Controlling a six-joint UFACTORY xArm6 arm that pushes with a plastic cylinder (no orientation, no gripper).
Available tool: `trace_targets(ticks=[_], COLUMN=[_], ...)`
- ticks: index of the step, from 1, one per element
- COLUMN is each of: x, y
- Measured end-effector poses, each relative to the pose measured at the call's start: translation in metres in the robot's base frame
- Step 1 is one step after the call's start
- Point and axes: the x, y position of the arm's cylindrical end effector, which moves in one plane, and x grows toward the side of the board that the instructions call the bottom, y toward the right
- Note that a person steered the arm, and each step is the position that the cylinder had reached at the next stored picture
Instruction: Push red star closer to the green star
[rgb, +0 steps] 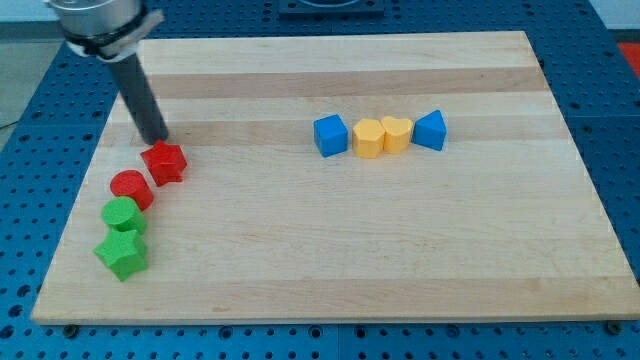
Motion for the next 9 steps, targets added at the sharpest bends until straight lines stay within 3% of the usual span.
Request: trace_targets(ticks=[1, 2, 3, 5, 6, 7, 8, 9], x=[0.027, 0.048, 0.051, 0.038, 0.067, 0.118, 0.11, 0.071], y=[-0.013, 0.013, 0.066, 0.084, 0.116, 0.108, 0.105, 0.12])
